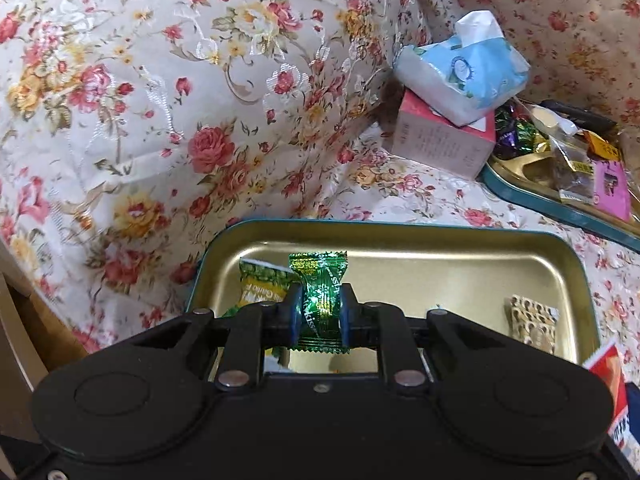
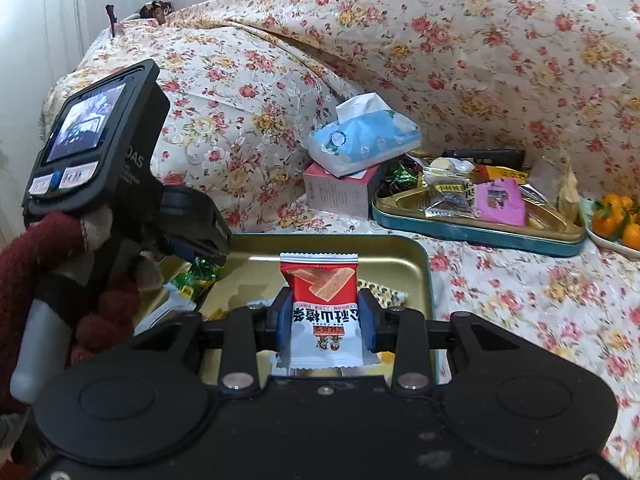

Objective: Organize snacks
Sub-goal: 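Open the left gripper then the right to drop both snacks into the tray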

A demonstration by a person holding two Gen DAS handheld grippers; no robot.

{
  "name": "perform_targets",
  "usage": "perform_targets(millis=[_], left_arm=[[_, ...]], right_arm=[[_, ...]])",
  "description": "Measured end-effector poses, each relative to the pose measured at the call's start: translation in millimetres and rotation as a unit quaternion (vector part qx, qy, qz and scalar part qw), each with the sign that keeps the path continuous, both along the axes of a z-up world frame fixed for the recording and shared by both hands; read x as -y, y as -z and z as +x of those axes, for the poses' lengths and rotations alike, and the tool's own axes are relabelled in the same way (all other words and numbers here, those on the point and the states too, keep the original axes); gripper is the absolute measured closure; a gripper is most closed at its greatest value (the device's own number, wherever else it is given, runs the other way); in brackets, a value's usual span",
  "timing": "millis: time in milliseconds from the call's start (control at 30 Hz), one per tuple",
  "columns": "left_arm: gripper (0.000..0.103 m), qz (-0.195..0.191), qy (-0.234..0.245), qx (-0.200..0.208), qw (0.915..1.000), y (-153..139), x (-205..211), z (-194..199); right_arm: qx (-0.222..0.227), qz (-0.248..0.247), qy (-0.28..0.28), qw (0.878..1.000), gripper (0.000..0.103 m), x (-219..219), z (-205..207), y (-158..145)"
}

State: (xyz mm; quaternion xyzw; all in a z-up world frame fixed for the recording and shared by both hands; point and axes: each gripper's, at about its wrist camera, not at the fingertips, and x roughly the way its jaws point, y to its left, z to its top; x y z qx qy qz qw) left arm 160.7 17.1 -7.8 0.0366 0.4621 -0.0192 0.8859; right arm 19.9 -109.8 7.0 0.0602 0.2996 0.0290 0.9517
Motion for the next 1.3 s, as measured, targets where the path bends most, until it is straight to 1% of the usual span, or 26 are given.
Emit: perform_targets(millis=[67, 100, 167, 500, 733, 900, 1067, 1200, 1300], left_arm=[[0.076, -0.003, -0.002, -0.001, 1.0000, 1.3, -1.2, 3.0], [0.073, -0.006, -0.001, -0.001, 1.0000, 2.6, -2.0, 4.7], [0.070, -0.013, 0.001, -0.004, 0.9999, 4.8, -3.8, 7.0], [0.070, -0.028, -0.012, -0.018, 0.9994, 9.7, -16.2, 1.6], [0.070, -0.021, -0.021, -0.017, 0.9994, 6.5, -19.8, -9.3], [0.070, -0.024, -0.026, -0.016, 0.9992, 2.4, -20.7, -21.4], [0.070, -0.013, -0.024, -0.008, 0.9996, -2.1, -16.8, -40.4], [0.070, -0.001, -0.024, 0.000, 0.9997, -4.8, -14.3, -60.2], [0.070, 0.000, -0.021, -0.001, 0.9998, -5.8, -13.7, -73.9]], right_arm=[[-0.003, -0.003, 0.003, 1.000, 0.067, 0.9, 6.9, 2.8], [-0.005, -0.005, 0.004, 1.000, 0.067, 1.2, 10.5, 4.1], [-0.007, -0.008, 0.006, 1.000, 0.067, 1.0, 16.2, 6.0], [-0.027, -0.020, 0.010, 0.999, 0.067, -1.2, 36.8, 20.8], [-0.026, -0.013, 0.013, 0.999, 0.064, -1.1, 43.8, 21.6], [-0.013, -0.014, 0.020, 1.000, 0.064, -0.3, 35.3, 16.7], [-0.002, -0.008, 0.029, 1.000, 0.064, 3.2, 17.0, 7.1], [-0.015, 0.000, 0.040, 0.999, 0.064, 5.5, 0.4, 2.0], [-0.027, 0.013, 0.051, 0.998, 0.063, 9.2, -13.7, 0.5]])
